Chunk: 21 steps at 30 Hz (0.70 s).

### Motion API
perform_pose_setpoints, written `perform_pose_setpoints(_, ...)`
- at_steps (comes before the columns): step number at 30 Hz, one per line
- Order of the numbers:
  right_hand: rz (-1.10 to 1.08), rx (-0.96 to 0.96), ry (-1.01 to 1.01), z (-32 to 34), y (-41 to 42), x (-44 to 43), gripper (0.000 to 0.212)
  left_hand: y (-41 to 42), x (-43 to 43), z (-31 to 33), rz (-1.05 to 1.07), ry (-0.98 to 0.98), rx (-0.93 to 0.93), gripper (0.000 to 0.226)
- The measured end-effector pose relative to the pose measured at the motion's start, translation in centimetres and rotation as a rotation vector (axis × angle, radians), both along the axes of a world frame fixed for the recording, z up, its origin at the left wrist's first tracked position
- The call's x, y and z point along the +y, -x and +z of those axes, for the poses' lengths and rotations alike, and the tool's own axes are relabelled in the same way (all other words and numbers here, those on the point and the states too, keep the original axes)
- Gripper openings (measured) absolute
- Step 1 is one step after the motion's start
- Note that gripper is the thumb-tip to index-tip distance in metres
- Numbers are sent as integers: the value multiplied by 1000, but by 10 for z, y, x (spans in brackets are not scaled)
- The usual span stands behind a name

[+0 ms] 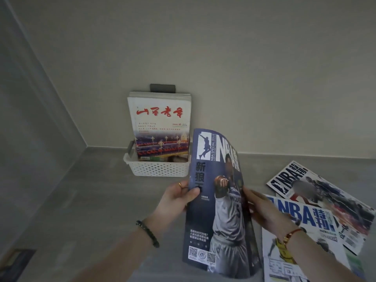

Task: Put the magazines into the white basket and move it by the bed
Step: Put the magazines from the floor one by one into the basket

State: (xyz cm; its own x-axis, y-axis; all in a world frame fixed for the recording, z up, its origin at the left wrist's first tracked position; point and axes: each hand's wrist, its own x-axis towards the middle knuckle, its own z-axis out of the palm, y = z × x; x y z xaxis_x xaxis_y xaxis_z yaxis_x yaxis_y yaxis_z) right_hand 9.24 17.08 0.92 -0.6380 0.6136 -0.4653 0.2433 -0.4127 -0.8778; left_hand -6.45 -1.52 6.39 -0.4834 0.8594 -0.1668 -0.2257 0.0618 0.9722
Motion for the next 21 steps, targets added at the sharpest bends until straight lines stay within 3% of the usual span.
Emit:
perform_pose_setpoints(5,-16,215,-71,40,57,11,22,78,-1,31,123,-92,145,22)
perform_pose_setpoints(10,-154,325,-397,91,135,15,10,155,8,57,341,-132,286,17)
perform_pose_setpoints(16,-275,350,-662,142,226,29,10,241,32,74,504,-203,371,18)
perform_pose_setpoints(21,-300,218,-699,120,269,35,6,281,46,42,593,-92,366,19)
